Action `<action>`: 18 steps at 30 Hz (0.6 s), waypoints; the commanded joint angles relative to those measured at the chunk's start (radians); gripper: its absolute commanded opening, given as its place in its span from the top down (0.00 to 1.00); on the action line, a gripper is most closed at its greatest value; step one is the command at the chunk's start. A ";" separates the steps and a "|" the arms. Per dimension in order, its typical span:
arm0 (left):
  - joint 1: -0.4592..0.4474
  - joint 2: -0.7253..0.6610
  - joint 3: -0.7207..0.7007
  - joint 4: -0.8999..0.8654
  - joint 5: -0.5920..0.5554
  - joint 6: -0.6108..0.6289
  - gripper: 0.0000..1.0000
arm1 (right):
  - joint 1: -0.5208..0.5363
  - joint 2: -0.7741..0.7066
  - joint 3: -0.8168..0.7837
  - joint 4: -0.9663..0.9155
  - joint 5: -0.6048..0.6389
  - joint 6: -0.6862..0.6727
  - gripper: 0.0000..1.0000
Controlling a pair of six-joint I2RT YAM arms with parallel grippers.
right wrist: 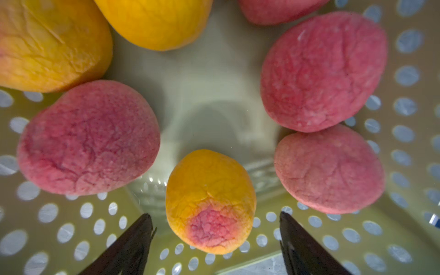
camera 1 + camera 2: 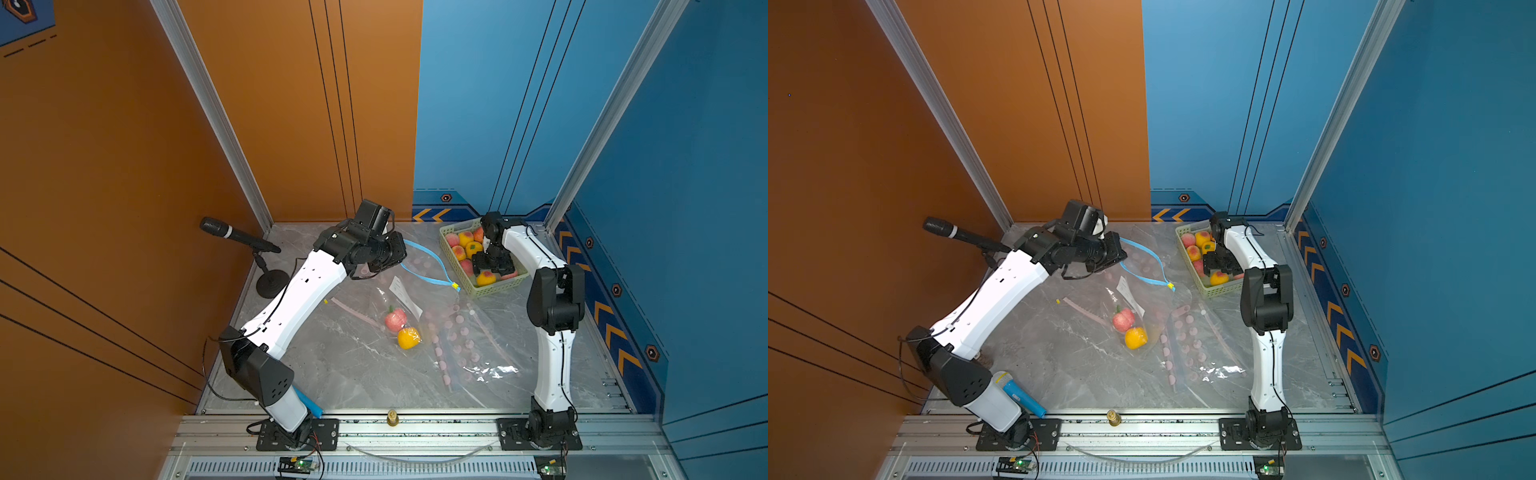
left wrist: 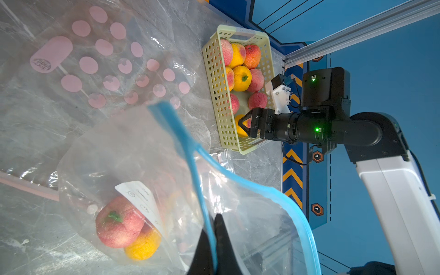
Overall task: Place the peach in a zip-top bag and seal the zipper
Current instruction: Pick up the peach from the basket.
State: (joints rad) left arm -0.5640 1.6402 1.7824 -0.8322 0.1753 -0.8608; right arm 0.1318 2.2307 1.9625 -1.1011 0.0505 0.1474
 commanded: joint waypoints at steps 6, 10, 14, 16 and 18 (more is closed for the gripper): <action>-0.008 -0.002 -0.014 0.004 -0.013 0.013 1.00 | -0.001 0.079 0.065 -0.041 0.027 -0.021 0.18; -0.009 0.000 -0.014 0.005 -0.011 0.010 1.00 | -0.004 0.103 0.082 -0.043 0.028 -0.023 0.22; -0.014 -0.003 -0.013 0.005 -0.016 0.007 1.00 | -0.006 0.122 0.096 -0.042 0.022 -0.028 0.25; -0.014 -0.005 -0.012 0.004 -0.019 0.007 1.00 | -0.006 0.133 0.104 -0.042 0.021 -0.029 0.28; -0.014 -0.006 -0.013 0.005 -0.020 0.008 1.00 | -0.006 0.139 0.111 -0.045 0.016 -0.029 0.33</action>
State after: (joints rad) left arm -0.5705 1.6402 1.7790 -0.8291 0.1719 -0.8612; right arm 0.1307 2.3543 2.0392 -1.1160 0.0566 0.1272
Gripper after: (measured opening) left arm 0.050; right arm 0.691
